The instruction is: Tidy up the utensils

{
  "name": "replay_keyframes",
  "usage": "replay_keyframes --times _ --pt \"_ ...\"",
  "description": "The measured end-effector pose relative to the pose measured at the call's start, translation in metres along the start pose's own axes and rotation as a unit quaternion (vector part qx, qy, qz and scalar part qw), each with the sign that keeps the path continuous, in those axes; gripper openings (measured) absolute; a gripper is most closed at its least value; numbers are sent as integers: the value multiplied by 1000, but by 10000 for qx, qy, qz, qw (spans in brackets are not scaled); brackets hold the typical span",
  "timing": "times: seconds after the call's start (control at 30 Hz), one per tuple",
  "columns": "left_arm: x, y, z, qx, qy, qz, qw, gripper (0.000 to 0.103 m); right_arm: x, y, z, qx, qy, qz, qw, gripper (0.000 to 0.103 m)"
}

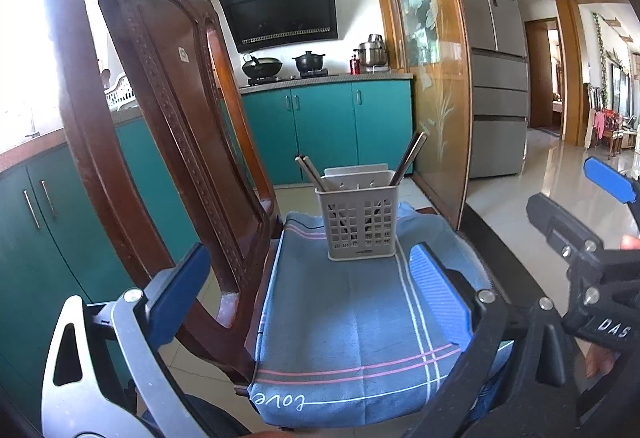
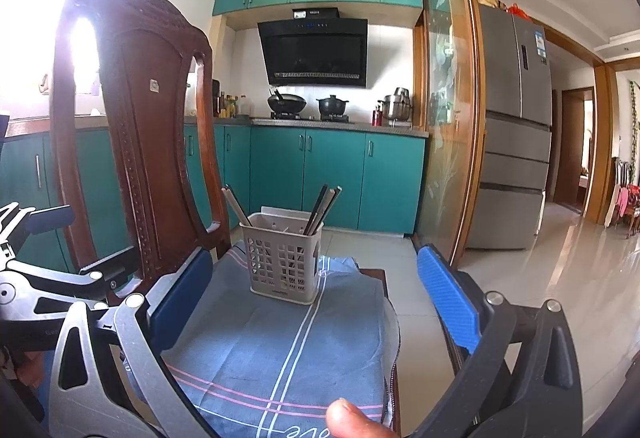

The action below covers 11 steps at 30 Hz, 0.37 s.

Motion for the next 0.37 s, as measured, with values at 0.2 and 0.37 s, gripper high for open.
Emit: replay_keyframes --times 0.2,0.37 --pt "1 22 -39 587 24 146 9982 99 -10 57 -69 1048 -91 -474 9933 100" --pt "-4 47 -73 1395 177 346 9895 99 -4 131 -152 2417 -164 -545 9687 100"
Point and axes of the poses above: each gripper's, at about its wrist camera, not at the fingertips, and z roughly against the way its jaws point, x to its left, y to its underside, the point moved 8 cm from there along -z, roughly the way its jaws point, and after that the axes turned 8 degrees about -x, right-handed, at the moved point
